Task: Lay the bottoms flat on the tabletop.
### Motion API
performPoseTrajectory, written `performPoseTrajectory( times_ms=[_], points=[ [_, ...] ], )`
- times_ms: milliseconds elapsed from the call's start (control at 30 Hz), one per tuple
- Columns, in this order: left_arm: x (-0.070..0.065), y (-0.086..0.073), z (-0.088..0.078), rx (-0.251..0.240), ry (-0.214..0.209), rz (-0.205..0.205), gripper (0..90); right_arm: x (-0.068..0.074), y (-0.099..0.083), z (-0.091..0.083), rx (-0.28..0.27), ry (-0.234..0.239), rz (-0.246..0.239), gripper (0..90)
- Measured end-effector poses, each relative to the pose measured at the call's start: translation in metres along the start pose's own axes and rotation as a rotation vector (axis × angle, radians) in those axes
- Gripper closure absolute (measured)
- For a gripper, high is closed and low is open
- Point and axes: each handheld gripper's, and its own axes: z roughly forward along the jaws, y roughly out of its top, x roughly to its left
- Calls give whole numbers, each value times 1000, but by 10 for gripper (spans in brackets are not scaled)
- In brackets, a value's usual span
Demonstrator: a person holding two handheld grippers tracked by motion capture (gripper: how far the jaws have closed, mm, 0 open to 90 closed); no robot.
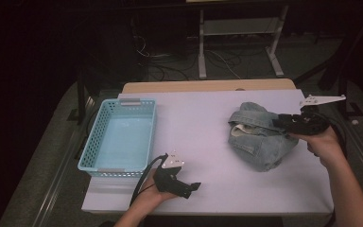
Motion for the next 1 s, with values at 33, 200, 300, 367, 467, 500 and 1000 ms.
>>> performPoseTrajectory(
  times_ms=[33,200,300,367,467,500,1000],
  points=[
    [0,0,0,0,0,0,21,0,-2,2,9,-8,-1,553],
    [0,1,1,2,-5,1,21,-4,-13,18,79,-51,-33,480],
    [0,1,2,6,-6,7,21,-7,-19,28,105,-64,-41,466],
    [-1,0,2,7,-5,7,21,-10,-22,34,114,-55,-39,448],
    [0,0,1,3,-3,0,21,-12,-26,39,137,-54,-31,538],
    [0,0,1,2,-2,-2,21,-13,-27,40,141,-52,-27,579],
    [1,0,1,8,-1,3,21,-27,-15,11,-53,-67,36,807]
  ],
)
